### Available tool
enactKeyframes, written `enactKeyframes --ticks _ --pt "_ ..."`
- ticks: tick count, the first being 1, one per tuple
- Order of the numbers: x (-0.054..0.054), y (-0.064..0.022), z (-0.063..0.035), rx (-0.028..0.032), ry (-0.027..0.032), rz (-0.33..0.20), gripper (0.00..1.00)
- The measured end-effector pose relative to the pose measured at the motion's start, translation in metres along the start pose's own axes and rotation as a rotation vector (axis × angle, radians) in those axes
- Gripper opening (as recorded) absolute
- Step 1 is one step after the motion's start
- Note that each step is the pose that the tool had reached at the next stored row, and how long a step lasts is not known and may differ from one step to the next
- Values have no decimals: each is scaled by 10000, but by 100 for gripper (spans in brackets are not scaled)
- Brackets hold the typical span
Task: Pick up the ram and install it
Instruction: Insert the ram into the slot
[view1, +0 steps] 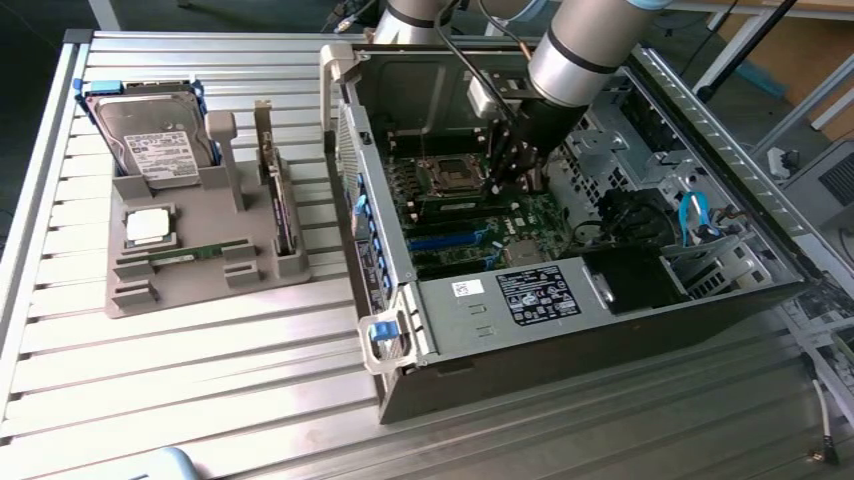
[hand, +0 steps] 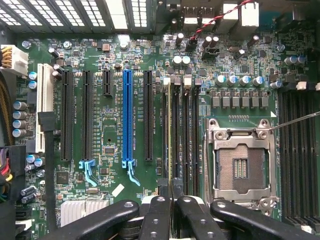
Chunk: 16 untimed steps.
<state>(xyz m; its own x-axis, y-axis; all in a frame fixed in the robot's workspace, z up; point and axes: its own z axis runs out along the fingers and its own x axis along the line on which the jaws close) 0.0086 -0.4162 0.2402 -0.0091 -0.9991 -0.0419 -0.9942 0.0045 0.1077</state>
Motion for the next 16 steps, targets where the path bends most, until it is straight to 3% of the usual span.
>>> enactKeyframes --ticks 16 --pt "1 -1 8 -1 2 0 12"
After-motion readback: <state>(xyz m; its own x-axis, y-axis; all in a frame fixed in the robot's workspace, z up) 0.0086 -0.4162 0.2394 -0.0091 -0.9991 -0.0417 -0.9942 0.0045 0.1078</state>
